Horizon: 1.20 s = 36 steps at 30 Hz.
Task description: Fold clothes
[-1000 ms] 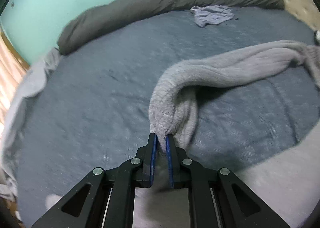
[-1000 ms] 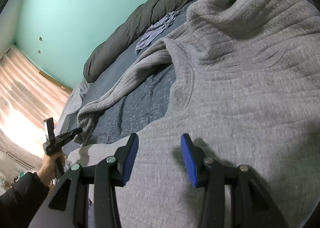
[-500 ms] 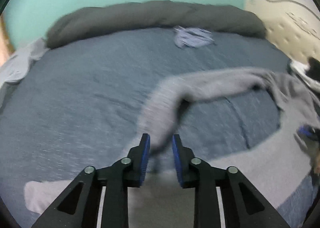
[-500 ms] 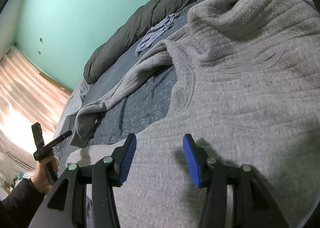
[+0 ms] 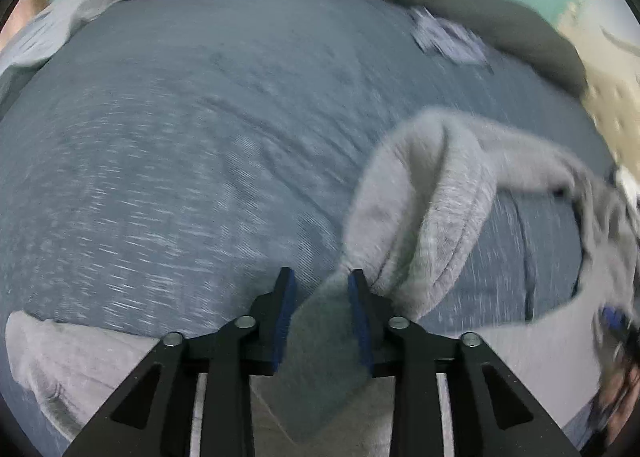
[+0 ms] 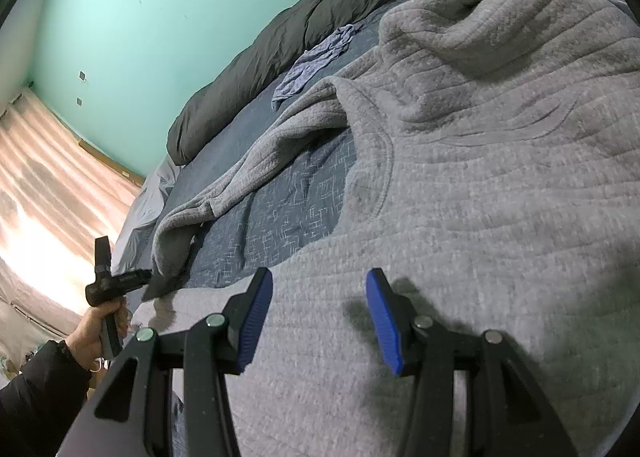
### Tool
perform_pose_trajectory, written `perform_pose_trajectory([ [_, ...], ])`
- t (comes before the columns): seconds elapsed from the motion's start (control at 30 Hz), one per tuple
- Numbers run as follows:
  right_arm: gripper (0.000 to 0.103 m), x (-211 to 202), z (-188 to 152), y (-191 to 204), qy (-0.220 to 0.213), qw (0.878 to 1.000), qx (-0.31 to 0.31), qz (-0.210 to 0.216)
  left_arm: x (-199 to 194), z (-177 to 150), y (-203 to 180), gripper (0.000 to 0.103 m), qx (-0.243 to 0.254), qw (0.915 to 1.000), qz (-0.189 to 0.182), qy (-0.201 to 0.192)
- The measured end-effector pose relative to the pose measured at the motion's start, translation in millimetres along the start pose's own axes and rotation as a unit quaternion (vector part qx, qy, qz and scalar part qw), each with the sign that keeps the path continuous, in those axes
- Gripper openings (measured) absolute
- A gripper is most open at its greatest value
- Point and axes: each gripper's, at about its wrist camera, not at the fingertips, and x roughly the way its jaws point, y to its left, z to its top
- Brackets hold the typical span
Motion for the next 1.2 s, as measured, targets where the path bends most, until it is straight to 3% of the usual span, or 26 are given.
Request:
perform_pose_trajectory([
  [0.07,0.049,-0.2,-0.3,0.3,0.0,1.0,0.0,0.0,10.2,-6.5,-7.2,0.043,0.024,0.9994,0.009,0.022],
  [0.2,0.049,-0.7,-0.5,1.1,-0.001,1.0,0.0,0.0,12.3,-13.4,-13.8,0.055,0.042,0.9983,0.038,0.015],
  [0.33,0.049,0.0,-0.2,0.2,0.0,1.0,0.001,0.001,15.0,-19.1,-15.3,0.055,0.035,0.9986,0.034,0.019],
  [0.4,0.049,0.8,0.0,0.2,0.0,1.0,0.001,0.002,14.3,-23.9,-19.9,0.052,0.043,0.9982,0.038,0.016],
  [0.53,0.049,1.1,-0.1,-0.1,0.001,1.0,-0.002,0.0,12.0,-29.2,-29.2,0.013,0.059,0.9976,0.034,0.016],
  [0.57,0.049,1.2,0.0,-0.5,0.001,1.0,-0.001,0.0,9.6,-29.7,-32.7,0.01,0.067,0.997,0.037,0.014],
  [0.73,0.05,1.5,0.0,-1.0,0.0,1.0,-0.002,0.001,-23.4,-16.5,-30.5,0.009,0.081,0.9921,0.09,-0.033],
  [0.87,0.049,3.8,-0.3,0.5,0.003,1.0,-0.006,0.001,-56.8,8.7,-1.7,0.009,0.056,0.9853,0.143,-0.075],
  [1.0,0.049,7.6,-1.4,-0.1,0.008,1.0,-0.011,-0.004,-73.1,30.9,23.9,0.009,0.062,0.9786,0.175,-0.088],
  [1.13,0.049,8.7,-0.7,-4.6,0.005,1.0,-0.008,-0.014,-66.2,72.2,38.2,0.009,0.064,0.9751,0.19,-0.095],
  [1.2,0.049,6.0,2.0,-4.0,-0.007,1.0,-0.011,-0.015,-65.7,86.4,48.1,0.009,0.057,0.9772,0.182,-0.093],
])
